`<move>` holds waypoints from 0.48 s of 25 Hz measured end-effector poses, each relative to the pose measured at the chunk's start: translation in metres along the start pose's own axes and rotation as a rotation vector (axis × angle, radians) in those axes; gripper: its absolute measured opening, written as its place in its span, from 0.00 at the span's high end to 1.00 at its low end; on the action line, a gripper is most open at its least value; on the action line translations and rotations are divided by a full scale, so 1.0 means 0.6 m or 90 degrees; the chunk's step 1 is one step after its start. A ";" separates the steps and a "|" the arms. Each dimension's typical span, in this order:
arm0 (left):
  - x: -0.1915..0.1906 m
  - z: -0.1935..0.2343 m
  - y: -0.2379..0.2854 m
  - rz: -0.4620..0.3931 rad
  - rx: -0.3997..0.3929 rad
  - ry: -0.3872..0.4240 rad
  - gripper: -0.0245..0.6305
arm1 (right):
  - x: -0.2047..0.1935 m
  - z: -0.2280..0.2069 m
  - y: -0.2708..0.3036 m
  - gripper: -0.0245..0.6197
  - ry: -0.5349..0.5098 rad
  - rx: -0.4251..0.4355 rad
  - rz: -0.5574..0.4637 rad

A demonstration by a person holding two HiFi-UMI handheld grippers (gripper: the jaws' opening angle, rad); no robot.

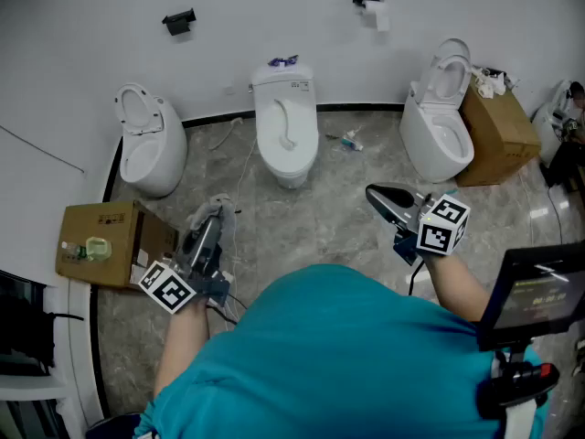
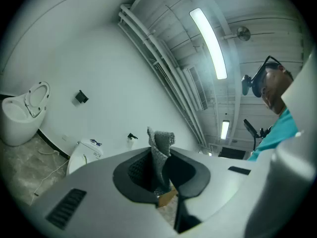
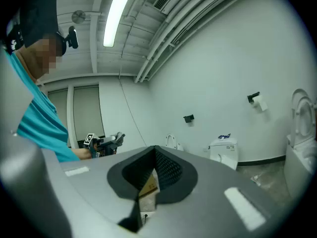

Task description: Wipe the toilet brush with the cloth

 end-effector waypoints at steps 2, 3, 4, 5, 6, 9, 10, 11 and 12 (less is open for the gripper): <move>0.001 0.001 0.001 -0.001 0.000 0.000 0.89 | 0.001 -0.001 0.001 0.96 -0.002 0.000 -0.001; 0.001 0.002 0.001 -0.001 0.000 0.000 0.89 | 0.002 -0.002 0.002 0.96 -0.003 0.000 -0.001; 0.002 0.001 0.001 -0.001 0.000 0.000 0.89 | 0.002 -0.002 0.002 0.96 -0.004 -0.001 -0.001; 0.002 0.001 0.000 0.000 0.000 0.001 0.89 | 0.002 -0.002 0.002 0.96 -0.004 -0.001 -0.001; 0.002 0.001 0.000 0.000 0.000 0.002 0.89 | 0.002 -0.001 0.003 0.96 -0.006 0.000 0.000; 0.003 0.000 -0.001 -0.001 0.000 0.005 0.89 | 0.006 -0.002 0.003 0.96 -0.013 0.002 -0.003; 0.003 0.000 -0.002 -0.003 0.000 0.005 0.89 | 0.007 -0.002 0.003 0.96 -0.015 0.003 -0.004; 0.003 -0.001 -0.002 -0.004 0.000 0.006 0.89 | 0.008 -0.002 0.002 0.96 -0.016 0.004 -0.006; 0.002 -0.002 -0.002 -0.004 0.000 0.007 0.89 | 0.009 -0.002 0.001 0.96 -0.018 0.004 -0.007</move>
Point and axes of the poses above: the fingertips, and each gripper's own axes: y forward along the fingers, z to its left, x out of its top, the point moved 10 cm from there along -y, backward along the fingers, and after that the axes turned 11 degrees about x, right-handed, at the moved point
